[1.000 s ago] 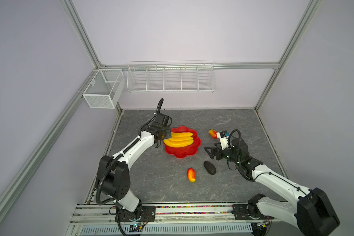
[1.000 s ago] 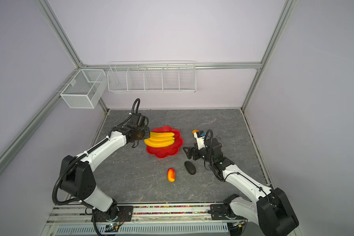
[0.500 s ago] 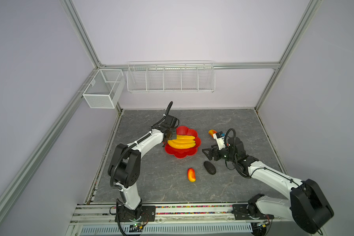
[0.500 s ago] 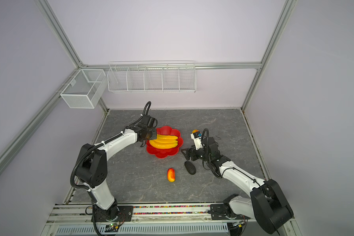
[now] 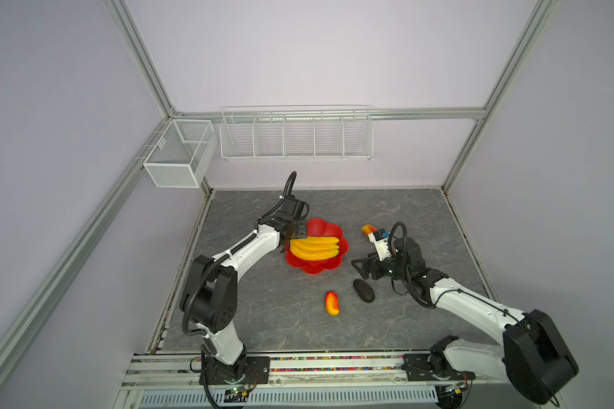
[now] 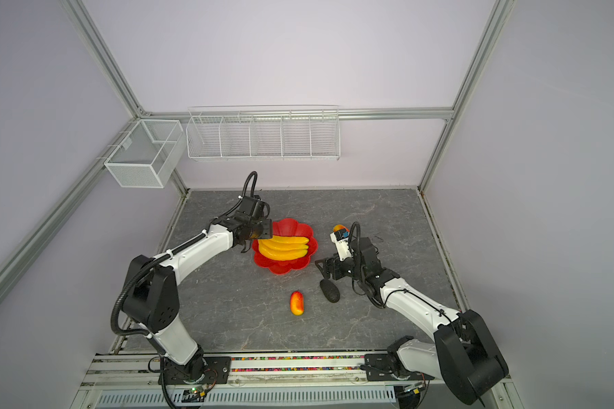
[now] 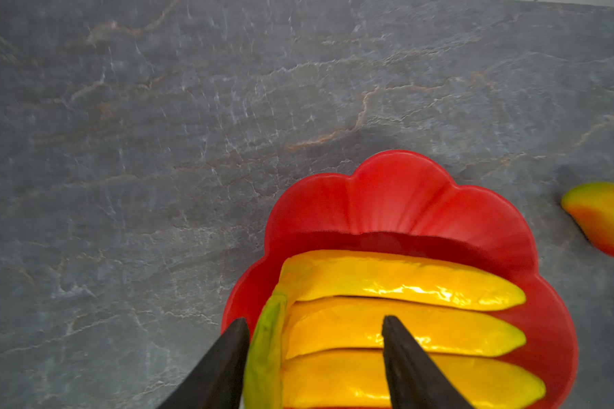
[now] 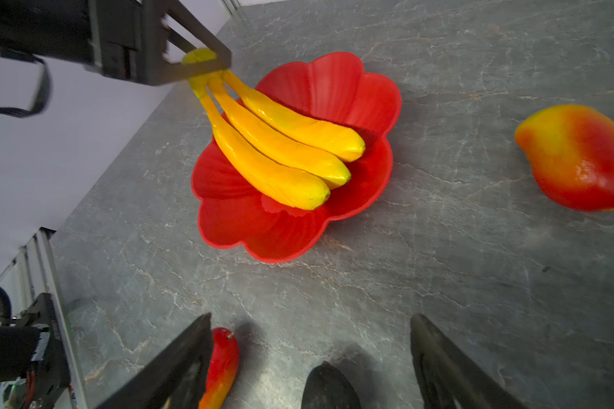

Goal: Place and organize the fake fruits in the fruit bowl
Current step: 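Release the bananas and draw the left gripper back while the right gripper grasps the avocado, then carry the avocado into the bowl beside the bananas and release it with the right gripper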

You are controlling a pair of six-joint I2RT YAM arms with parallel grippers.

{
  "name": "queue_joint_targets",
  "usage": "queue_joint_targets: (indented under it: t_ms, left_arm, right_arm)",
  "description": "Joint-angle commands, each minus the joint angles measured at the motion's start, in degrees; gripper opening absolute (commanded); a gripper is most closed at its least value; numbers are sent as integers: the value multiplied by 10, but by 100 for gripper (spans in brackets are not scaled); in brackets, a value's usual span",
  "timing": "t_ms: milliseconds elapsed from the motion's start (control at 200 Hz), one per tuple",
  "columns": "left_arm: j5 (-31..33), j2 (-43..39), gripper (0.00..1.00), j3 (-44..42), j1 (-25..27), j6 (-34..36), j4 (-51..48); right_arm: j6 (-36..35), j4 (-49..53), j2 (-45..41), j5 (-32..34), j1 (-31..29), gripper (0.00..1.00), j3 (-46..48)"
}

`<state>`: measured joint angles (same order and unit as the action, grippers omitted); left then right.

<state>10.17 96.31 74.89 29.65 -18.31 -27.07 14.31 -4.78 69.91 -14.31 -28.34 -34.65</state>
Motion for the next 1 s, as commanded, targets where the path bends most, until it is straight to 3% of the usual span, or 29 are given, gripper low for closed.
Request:
queue_joint_targets:
  t_ms: [0,30,120,225,350,500,650,750,900,995]
  left_arm:
    - [-15,-96,94,-28,1,28,14]
    - [-21,-123,100,-41,2,33,10]
    - [-66,-217,99,-103,4,36,-3]
    - [-136,-327,99,-191,11,23,-5]
    - [-192,-453,99,-277,20,10,-40]
    - [-277,-567,99,-345,22,-29,-52]
    - [-270,-613,99,-355,32,-34,-62]
    - [-258,-614,99,-352,32,-29,-71]
    - [-271,-604,99,-358,33,-21,-59]
    - [-261,-604,99,-361,33,-24,-57]
  right_arm:
    - [-14,126,-34,68,-18,88,-33]
    - [-2,171,-38,98,-31,88,-45]
    - [45,305,-38,173,-75,88,-76]
    - [102,378,-31,216,-132,88,-77]
    - [154,397,-22,269,-169,89,-53]
    - [155,384,28,283,-175,92,-60]
    - [122,335,92,266,-176,100,-82]
    - [110,332,146,247,-175,86,-109]
    - [91,304,179,229,-176,53,-127]
    - [68,335,182,237,-176,48,-153]
